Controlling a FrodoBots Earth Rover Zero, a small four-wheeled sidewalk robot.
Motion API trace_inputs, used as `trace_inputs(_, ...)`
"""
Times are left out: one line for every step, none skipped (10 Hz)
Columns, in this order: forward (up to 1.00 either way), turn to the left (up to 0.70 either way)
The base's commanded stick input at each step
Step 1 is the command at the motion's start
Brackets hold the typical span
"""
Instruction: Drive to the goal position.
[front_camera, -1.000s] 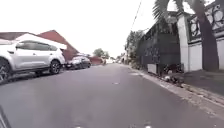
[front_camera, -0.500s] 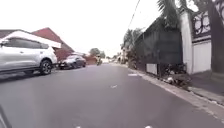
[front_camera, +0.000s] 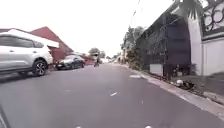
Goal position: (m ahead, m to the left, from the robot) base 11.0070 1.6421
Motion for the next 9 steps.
trace_inputs(1.00, -0.29)
trace_inputs(1.00, -0.26)
trace_inputs(1.00, -0.02)
trace_inputs(1.00, 0.00)
trace_inputs(1.00, 0.00)
trace_inputs(1.00, 0.00)
trace_inputs(1.00, 0.00)
trace_inputs(1.00, 0.00)
trace_inputs(1.00, 0.00)
